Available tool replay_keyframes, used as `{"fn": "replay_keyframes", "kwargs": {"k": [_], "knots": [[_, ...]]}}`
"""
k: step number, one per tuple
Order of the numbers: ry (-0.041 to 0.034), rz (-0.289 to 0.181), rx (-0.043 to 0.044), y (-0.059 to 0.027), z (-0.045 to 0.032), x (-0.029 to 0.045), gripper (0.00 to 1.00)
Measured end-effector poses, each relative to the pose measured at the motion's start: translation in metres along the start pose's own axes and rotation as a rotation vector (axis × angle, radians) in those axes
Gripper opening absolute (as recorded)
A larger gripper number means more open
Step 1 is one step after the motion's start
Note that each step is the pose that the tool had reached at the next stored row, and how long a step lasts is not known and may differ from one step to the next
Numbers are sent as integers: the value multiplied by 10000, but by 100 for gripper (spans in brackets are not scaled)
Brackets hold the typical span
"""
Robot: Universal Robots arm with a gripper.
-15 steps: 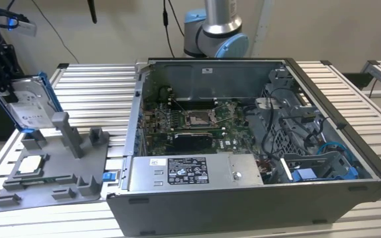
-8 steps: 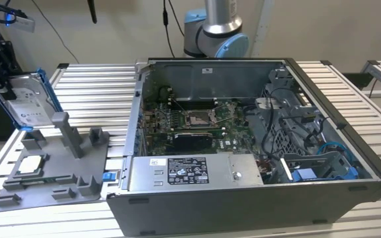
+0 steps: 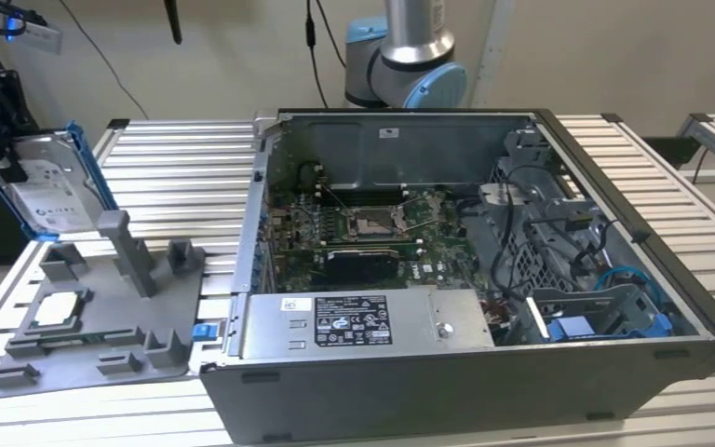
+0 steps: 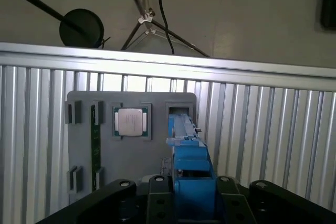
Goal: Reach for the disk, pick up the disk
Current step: 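Pick up the disk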
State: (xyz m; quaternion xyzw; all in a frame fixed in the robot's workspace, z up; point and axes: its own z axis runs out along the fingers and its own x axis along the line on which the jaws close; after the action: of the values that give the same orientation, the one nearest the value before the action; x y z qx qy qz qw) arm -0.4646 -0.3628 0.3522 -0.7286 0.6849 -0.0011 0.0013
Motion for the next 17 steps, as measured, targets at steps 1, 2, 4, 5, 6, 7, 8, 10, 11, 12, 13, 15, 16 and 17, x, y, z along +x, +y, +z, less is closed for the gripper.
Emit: {"fn": "replay_keyframes", "kwargs": {"k": [1, 2, 4, 5, 6, 7, 8, 10, 11, 12, 13, 15, 16, 17], "knots": [[0, 0, 1, 0, -7, 0, 0], [-1, 0, 1, 0, -14, 0, 0], [0, 0, 0, 0, -29, 0, 0], [0, 0, 0, 0, -35, 0, 0], [0, 0, 1, 0, -41, 0, 0], [-1, 0, 1, 0, -47, 0, 0], [0, -2, 0, -1, -53, 1, 0], [0, -2, 0, -1, -63, 1, 0], [0, -2, 1, -1, -67, 1, 0], [0, -2, 1, -1, -71, 1, 0], [0, -2, 2, -1, -76, 1, 0], [0, 0, 1, 0, -84, 0, 0], [0, 0, 1, 0, -89, 0, 0], [0, 0, 1, 0, -93, 0, 0]]}}
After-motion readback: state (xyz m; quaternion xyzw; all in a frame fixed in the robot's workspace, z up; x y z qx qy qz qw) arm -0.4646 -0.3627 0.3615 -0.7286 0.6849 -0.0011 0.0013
